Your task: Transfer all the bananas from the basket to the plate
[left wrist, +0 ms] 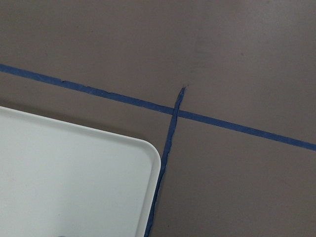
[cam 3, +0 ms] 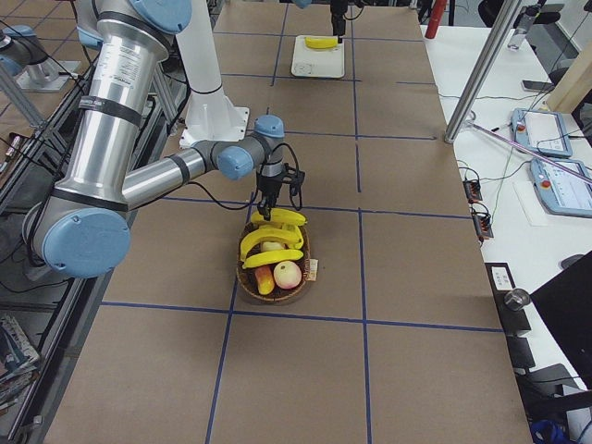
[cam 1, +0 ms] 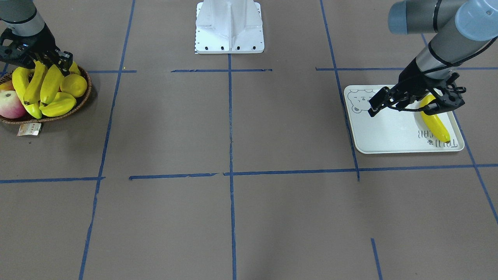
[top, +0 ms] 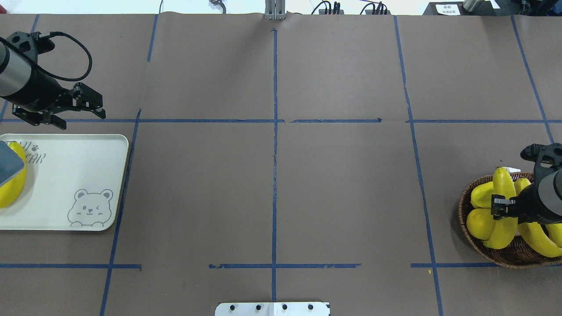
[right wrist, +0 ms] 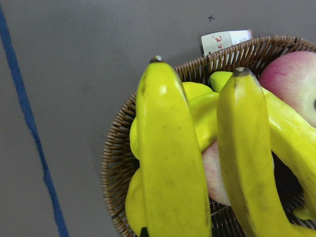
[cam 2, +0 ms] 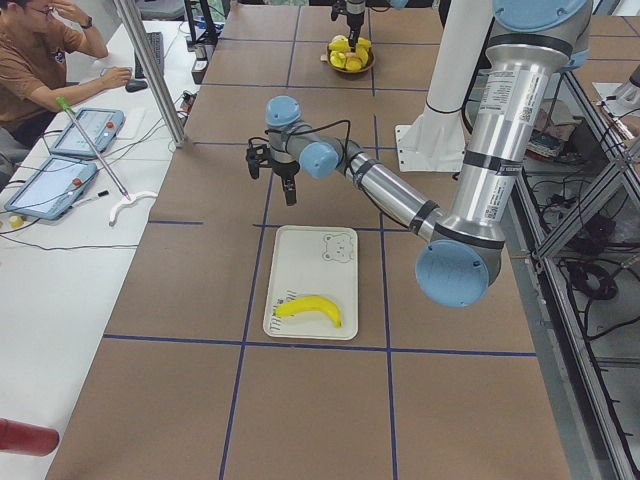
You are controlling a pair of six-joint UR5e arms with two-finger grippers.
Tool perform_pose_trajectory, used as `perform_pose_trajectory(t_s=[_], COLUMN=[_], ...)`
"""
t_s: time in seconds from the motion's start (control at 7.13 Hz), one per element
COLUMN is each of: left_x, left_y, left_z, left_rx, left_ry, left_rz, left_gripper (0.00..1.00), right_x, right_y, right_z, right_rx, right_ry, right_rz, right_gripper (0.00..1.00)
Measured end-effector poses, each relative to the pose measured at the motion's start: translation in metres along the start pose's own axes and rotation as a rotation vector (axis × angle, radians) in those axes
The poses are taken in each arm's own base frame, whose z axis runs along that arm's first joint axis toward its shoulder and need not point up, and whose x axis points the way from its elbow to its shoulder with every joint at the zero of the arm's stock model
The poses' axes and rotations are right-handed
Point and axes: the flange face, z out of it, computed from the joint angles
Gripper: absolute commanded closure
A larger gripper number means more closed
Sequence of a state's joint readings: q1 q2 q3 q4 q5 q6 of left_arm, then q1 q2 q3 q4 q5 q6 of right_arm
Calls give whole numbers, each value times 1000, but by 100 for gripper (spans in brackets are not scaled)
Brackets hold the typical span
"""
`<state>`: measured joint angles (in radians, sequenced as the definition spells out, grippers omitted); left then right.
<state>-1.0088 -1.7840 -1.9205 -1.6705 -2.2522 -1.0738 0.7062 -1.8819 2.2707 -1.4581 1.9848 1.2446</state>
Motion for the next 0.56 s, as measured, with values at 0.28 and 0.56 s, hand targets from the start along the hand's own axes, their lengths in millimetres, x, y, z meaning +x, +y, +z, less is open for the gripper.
perform_pose_trajectory(t_s=[0.28, 0.56], left_x=[0, 3], left_y=[0, 0], left_z=[0, -2], left_rx=[0, 2], left_ry=[1, 6], left_rz=[0, 4], left_gripper=[1, 1], right_x=[-20, -70], right_y=[-11, -20], right_z=[-41, -81], right_rx=[-23, -32], right_ry=[-127, -273], right_rz=[18, -30], right_gripper=[99, 99])
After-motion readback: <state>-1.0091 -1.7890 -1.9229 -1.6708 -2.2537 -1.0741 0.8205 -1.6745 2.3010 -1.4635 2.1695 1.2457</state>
